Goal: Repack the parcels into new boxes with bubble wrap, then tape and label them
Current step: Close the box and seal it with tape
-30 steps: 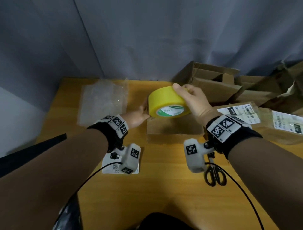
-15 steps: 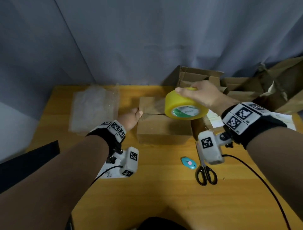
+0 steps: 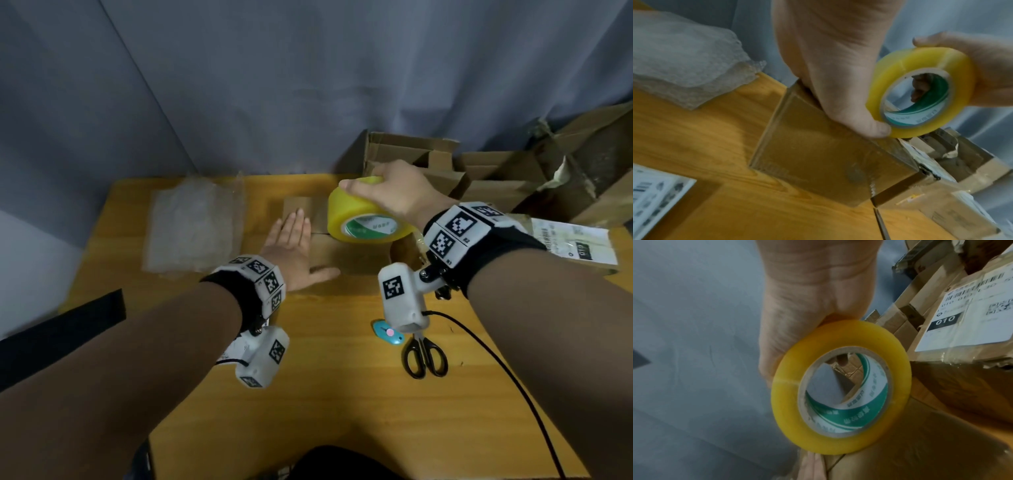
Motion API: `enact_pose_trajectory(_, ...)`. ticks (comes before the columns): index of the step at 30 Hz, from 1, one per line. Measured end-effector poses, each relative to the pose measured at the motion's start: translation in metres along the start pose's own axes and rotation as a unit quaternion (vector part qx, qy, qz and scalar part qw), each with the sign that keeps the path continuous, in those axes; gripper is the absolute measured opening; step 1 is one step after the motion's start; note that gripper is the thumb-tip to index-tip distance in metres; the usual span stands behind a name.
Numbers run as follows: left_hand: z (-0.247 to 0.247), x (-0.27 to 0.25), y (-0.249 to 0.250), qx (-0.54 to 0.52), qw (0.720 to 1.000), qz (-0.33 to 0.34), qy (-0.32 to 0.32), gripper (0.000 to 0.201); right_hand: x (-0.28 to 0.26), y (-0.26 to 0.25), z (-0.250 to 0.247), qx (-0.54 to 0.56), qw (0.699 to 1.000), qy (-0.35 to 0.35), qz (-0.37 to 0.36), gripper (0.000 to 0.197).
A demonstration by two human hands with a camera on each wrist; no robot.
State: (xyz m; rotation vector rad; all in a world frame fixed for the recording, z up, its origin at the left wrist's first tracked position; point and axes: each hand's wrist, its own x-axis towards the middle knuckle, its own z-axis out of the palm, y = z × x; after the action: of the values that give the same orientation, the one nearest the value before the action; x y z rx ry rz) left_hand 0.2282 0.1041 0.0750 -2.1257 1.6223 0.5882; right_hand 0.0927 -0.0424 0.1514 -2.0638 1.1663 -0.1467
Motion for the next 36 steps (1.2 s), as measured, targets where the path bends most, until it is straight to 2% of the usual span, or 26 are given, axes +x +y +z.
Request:
enact_pose_trajectory(2, 0.003, 0.001, 0.002, 0.007, 1.0, 0.013, 0.011, 0.123, 0.0, 0.001, 0.001, -0.004, 1.0, 0.004, -0.03, 0.067)
enact_pose_trajectory(5, 0.011, 0.005, -0.007, 0.031, 0.998, 0.03, 0.045, 0.122, -0.003, 0.005, -0.004, 0.05, 0.998, -0.012, -0.047, 0.046)
enact_pose_trajectory(7, 0.009, 0.007, -0.019, 0.065, 0.995, 0.034, 0.064, 0.117, -0.002, 0.004, -0.006, 0.088, 0.995, -0.028, -0.049, 0.049)
enact_pose_trajectory(9, 0.001, 0.01, -0.035, 0.05, 0.992, 0.061, 0.097, 0.11, -0.003, -0.003, 0.001, 0.105, 0.992, -0.031, -0.055, 0.057)
enact_pose_trajectory(11, -0.009, 0.012, -0.057, 0.058, 0.986, 0.078, 0.134, 0.102, -0.004, -0.014, 0.016, 0.118, 0.991, -0.038, -0.056, 0.054)
enact_pose_trajectory(14, -0.019, 0.011, -0.077, 0.138, 0.99, 0.006, 0.026, 0.106, -0.009, -0.026, 0.034, 0.154, 0.985, -0.067, -0.038, 0.047)
enact_pose_trajectory(16, -0.018, 0.013, -0.074, 0.116, 0.993, 0.034, 0.013, 0.116, -0.009, -0.027, 0.037, 0.187, 0.98, -0.067, -0.031, 0.044)
enact_pose_trajectory(18, -0.011, 0.018, -0.071, 0.051, 0.997, 0.056, 0.03, 0.126, -0.009, -0.028, 0.036, 0.204, 0.976, -0.068, -0.029, 0.04)
enact_pose_trajectory(21, -0.005, 0.02, -0.069, 0.009, 0.998, 0.056, 0.041, 0.134, -0.008, -0.032, 0.034, 0.174, 0.981, -0.079, -0.037, 0.041)
enact_pose_trajectory(26, -0.012, 0.015, -0.07, -0.014, 0.997, 0.067, 0.027, 0.142, -0.014, -0.031, 0.023, 0.068, 0.996, -0.056, -0.021, 0.046)
enact_pose_trajectory(31, -0.011, 0.01, -0.072, -0.034, 0.996, 0.076, 0.034, 0.126, -0.02, -0.022, 0.016, -0.04, 0.998, -0.047, 0.013, 0.052)
enact_pose_trajectory(36, -0.013, 0.011, -0.068, 0.022, 0.999, 0.043, 0.011, 0.129, -0.021, -0.02, 0.016, -0.036, 0.998, -0.013, 0.041, 0.057)
